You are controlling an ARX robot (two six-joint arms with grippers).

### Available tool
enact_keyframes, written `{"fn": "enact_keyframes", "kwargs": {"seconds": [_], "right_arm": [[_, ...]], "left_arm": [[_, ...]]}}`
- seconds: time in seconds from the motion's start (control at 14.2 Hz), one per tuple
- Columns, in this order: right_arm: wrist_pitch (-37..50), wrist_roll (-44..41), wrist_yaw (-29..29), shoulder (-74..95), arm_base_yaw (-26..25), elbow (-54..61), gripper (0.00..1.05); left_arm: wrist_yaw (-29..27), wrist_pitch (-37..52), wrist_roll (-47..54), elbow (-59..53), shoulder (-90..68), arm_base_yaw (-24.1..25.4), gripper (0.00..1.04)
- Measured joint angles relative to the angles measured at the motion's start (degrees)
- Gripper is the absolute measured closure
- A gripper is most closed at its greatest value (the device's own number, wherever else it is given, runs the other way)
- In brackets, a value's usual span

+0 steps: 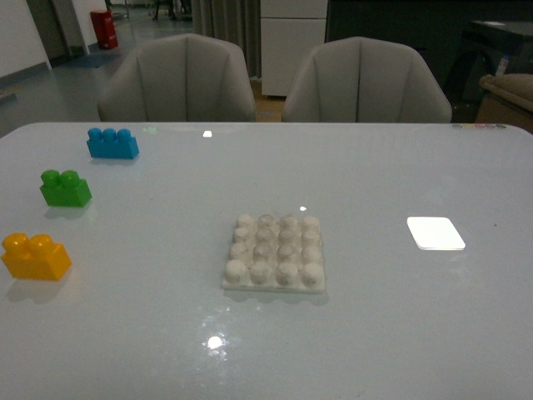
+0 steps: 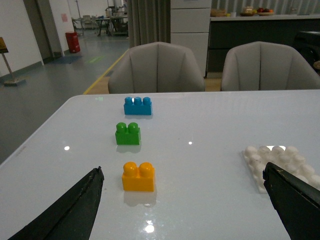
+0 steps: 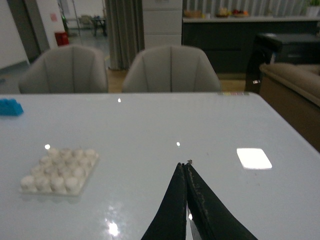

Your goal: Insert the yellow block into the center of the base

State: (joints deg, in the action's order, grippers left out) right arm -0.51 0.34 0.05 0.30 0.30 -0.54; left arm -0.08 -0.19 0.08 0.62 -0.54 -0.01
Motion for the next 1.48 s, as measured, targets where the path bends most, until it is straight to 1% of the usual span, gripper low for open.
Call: {"fn": "enact_keyframes", "kwargs": {"seconds": [0.42, 0.49, 0.7, 0.84, 0.99, 1.13, 1.2, 1.27, 1.34, 1.48], "right_arm": [[0.28, 0.0, -0.02, -0.04, 0.0, 0.0, 1.03], [0.28, -0.07, -0.02, -0.04, 0.0, 0.0, 0.94], [0.28, -0.07, -0.02, -0.04, 0.0, 0.0, 0.55], [0.28, -0.07, -0.02, -0.04, 0.0, 0.0, 0.33], [0.28, -0.04, -0.02, -0.04, 0.0, 0.0, 0.06], [0.28, -0.04, -0.02, -0.04, 0.0, 0.0, 0.07], [0.26, -0.04, 0.02, -0.04, 0.0, 0.0, 0.06], [0.31, -0.07, -0.07, -0.04, 0.0, 0.0, 0.06], [0.33, -0.07, -0.04, -0.04, 0.0, 0.0, 0.06], [0.35, -0.04, -0.04, -0.04, 0.0, 0.0, 0.06]], "left_arm": [[0.04, -0.02, 0.0, 0.0, 0.0, 0.0, 0.07], [0.04, 0.0, 0.0, 0.0, 0.0, 0.0, 0.07], [0.04, 0.0, 0.0, 0.0, 0.0, 0.0, 0.07], [0.02, 0.0, 0.0, 0.0, 0.0, 0.0, 0.07], [0.04, -0.02, 0.0, 0.0, 0.0, 0.0, 0.07], [0.66, -1.42, 0.09, 0.2, -0.24, 0.2, 0.07], [5.97, -10.21, 1.75, 3.48, -3.58, 2.71, 0.07], [11.65, -16.79, 3.04, 8.17, -10.58, 6.64, 0.07], [14.51, -18.75, 3.5, 11.06, -13.29, 9.31, 0.07], [21.44, -18.82, 4.55, 16.79, -14.49, 14.03, 0.07]]}}
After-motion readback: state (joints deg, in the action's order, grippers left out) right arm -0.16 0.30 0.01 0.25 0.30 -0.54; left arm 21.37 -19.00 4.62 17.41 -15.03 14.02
